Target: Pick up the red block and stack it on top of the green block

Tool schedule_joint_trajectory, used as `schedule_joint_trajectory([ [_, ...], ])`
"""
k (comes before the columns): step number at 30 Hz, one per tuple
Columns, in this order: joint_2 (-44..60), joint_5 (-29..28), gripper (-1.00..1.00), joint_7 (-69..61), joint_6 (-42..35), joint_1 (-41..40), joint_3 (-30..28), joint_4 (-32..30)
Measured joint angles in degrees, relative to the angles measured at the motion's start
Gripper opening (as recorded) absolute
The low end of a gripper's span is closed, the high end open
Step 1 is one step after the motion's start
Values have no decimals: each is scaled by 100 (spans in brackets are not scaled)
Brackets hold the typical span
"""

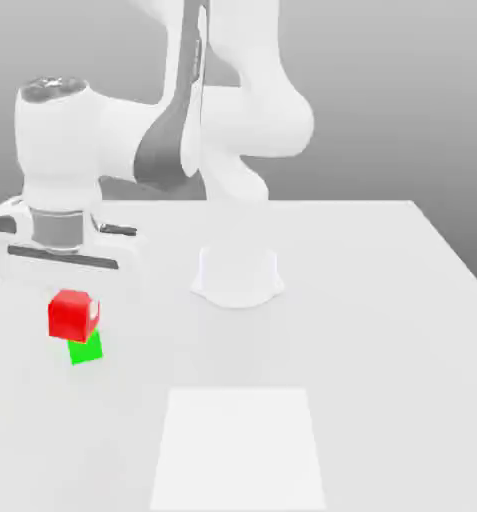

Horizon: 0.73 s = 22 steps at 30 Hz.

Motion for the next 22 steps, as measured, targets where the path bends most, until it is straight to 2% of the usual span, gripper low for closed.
schedule_joint_trajectory([
  [5, -372, -31, -100, -207, 86, -599, -554, -513],
  [14, 422, 831, -100, -818, 865, -49, -984, -528],
  [20, 1221, 1668, -100, -1391, 1642, 283, -1089, -550],
  [21, 1347, 1821, 100, -1495, 1761, 357, -1065, -556],
  [22, 1347, 1821, 100, -1495, 1761, 416, -1064, -556],
])
